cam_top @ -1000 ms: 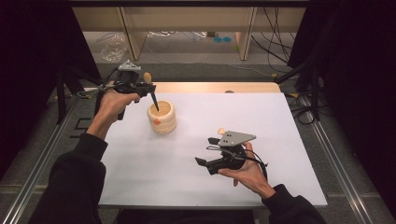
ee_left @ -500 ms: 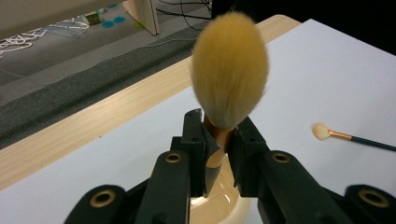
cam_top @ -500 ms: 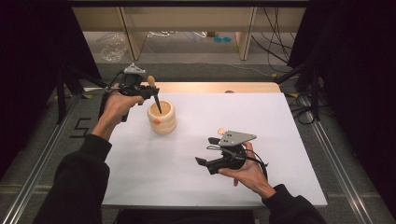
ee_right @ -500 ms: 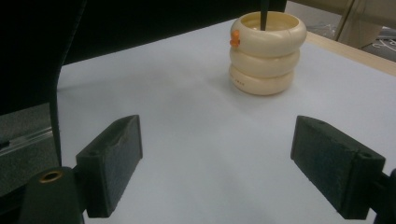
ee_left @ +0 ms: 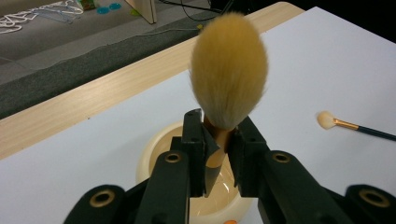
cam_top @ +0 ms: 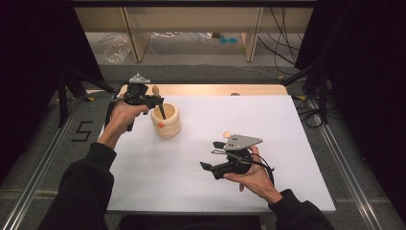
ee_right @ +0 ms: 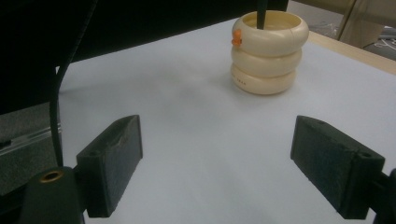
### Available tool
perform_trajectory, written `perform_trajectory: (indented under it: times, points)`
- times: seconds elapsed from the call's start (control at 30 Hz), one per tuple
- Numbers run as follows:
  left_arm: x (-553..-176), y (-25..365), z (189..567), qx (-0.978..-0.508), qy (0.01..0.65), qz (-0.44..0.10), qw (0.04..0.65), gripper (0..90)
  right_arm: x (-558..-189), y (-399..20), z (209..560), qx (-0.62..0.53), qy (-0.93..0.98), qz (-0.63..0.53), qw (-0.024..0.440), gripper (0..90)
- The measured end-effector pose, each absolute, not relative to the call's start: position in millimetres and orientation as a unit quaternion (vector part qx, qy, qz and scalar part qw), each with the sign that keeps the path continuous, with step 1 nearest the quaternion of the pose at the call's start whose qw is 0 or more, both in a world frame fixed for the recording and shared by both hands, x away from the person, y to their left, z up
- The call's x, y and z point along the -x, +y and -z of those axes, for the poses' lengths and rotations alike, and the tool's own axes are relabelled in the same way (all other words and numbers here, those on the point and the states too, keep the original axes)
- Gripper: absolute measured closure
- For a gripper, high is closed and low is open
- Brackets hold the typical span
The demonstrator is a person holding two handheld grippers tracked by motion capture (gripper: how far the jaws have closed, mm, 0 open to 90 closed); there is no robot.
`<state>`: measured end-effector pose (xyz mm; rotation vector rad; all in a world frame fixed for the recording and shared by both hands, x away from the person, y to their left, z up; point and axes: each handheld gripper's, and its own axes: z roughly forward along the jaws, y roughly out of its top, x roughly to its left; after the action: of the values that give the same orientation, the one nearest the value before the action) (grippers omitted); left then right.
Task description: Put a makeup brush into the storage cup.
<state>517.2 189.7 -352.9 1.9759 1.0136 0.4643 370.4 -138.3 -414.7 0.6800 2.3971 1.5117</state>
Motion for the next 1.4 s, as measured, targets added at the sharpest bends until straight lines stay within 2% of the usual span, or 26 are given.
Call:
perform_trajectory:
  times: [0.27,0.43,0.57,0.73,1.4]
  points:
    - [-516.9,187.9,360.5,-0.793,0.401,-0.180,0.421,75.4,-370.3,-138.3,414.7,-0.231,0.818,-0.515,0.114,17.8]
    - [-513.5,188.9,358.1,-0.794,0.402,-0.183,0.418,64.3,-370.1,-138.3,414.5,-0.232,0.817,-0.516,0.113,17.8]
    - [-508.7,192.2,351.3,-0.779,0.415,-0.185,0.433,44.2,-370.0,-138.3,414.3,-0.233,0.816,-0.517,0.114,17.8]
    - [-498.1,198.3,342.3,-0.774,0.413,-0.192,0.440,32.8,-370.7,-138.5,414.2,-0.231,0.817,-0.516,0.114,17.8]
    - [-451.6,206.5,331.2,-0.755,0.388,-0.208,0.486,24.4,-371.8,-140.3,413.1,-0.241,0.812,-0.519,0.116,17.8]
